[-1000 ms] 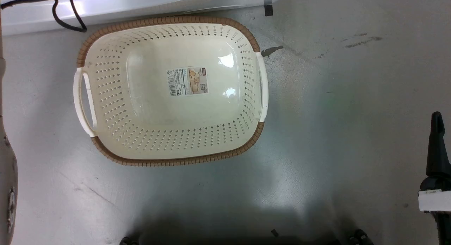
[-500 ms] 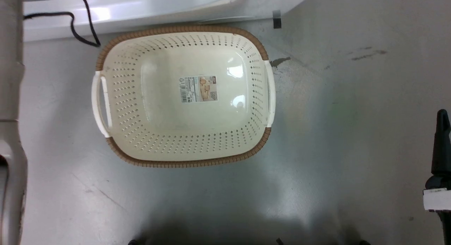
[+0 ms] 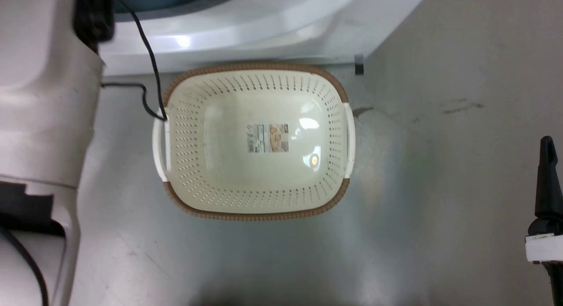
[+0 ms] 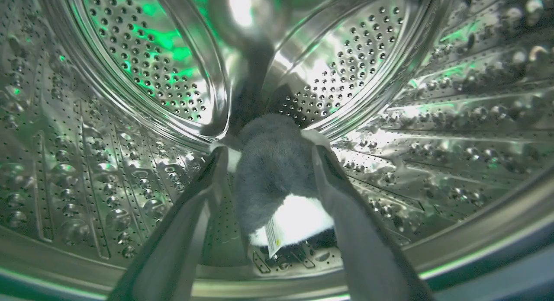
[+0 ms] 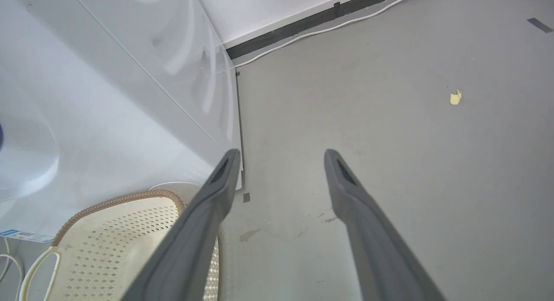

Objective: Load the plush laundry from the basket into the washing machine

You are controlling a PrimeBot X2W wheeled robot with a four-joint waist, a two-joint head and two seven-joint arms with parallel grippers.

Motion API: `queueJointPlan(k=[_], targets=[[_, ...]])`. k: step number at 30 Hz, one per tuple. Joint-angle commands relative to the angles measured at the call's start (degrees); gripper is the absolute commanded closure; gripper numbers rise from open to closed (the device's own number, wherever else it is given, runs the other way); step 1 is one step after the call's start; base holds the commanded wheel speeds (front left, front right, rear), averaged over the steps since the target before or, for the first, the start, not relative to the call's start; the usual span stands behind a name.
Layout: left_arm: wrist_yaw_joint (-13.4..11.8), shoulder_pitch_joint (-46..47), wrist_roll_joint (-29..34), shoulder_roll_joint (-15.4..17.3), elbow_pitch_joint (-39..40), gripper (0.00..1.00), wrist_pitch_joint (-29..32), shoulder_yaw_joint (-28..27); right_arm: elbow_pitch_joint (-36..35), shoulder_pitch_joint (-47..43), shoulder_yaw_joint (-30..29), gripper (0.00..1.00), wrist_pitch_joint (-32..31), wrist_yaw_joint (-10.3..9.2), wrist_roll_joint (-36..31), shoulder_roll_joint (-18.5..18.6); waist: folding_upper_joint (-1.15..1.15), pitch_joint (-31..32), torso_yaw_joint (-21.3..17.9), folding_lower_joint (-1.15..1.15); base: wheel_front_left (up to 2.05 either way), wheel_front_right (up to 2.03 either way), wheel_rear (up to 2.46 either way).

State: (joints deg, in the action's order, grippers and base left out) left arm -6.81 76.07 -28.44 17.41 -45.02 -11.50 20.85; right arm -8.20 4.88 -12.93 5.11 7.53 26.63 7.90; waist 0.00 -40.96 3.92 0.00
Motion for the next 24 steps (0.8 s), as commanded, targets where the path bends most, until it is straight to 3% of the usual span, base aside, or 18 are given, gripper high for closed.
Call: queueJointPlan(k=[1, 14, 24], targets=[[0.6, -1.9, -0.2, -0.5, -0.6, 0.0, -0.8, 0.6, -0.1, 0.8, -0.1, 0.0, -0.2, -0.04, -0.7, -0.3, 0.0, 2.4, 1.1, 0.0, 0.0, 0.0, 0.0], [0.5, -12.6, -0.5, -2.2, 0.9, 0.0, -3.2, 0.8, 2.0, 0.2, 0.4, 0.0, -0.2, -0.04, -2.9, -1.9, 0.0, 12.5, 2.5, 0.0, 0.0, 0.0, 0.0], [-0.3, -27.8, -1.5, -1.9, 7.2, 0.0, -3.5, -0.9, 5.7, -2.5, 2.2, 0.0, 0.7, -0.04, -6.2, -3.8, 0.0, 23.6, 3.2, 0.0, 0.0, 0.0, 0.0]])
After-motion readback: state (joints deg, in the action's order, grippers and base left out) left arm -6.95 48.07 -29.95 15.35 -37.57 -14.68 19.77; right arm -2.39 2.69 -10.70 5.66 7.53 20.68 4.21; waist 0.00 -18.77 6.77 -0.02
